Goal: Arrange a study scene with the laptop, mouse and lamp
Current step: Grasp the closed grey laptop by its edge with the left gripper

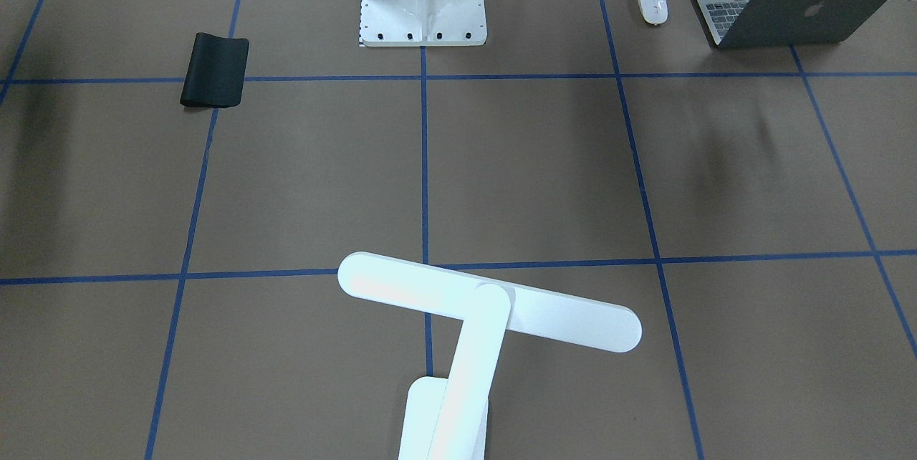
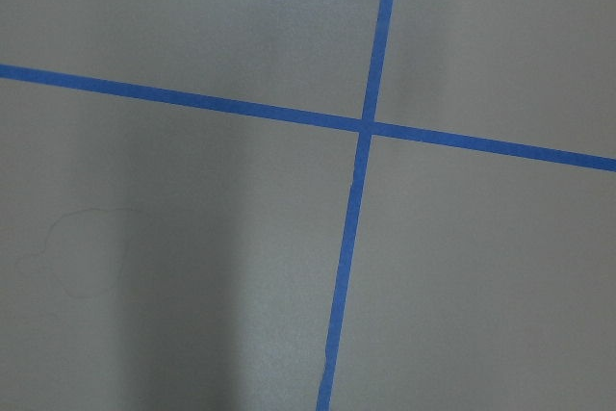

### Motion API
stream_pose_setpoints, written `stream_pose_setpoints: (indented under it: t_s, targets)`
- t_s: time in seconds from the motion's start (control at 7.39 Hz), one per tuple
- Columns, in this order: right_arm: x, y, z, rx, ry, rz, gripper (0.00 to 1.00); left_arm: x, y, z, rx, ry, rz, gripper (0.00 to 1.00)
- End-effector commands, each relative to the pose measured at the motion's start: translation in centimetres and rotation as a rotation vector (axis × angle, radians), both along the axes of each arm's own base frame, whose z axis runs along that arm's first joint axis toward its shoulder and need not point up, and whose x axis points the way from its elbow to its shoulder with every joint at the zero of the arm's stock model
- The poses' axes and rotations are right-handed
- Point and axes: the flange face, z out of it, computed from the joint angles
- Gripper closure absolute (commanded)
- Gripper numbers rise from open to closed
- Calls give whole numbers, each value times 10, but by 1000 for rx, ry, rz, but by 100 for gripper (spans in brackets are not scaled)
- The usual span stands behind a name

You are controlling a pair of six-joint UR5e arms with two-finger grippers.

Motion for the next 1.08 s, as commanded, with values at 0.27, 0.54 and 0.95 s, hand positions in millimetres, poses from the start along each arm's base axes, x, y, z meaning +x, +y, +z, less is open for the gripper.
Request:
stream_pose_setpoints:
  t_s: [0.27,0.54,0.95]
  targets:
    - [-4,-3,-3,7,-1,-7,0,-3,-3,3,69,-8,61,1]
    - [-4,-3,-3,8,-1,-10,0,-3,-3,3,70,-9,62,1]
    - [-5,-3,-4,9,-1,-11,0,-3,1,7,50,-10,56,1]
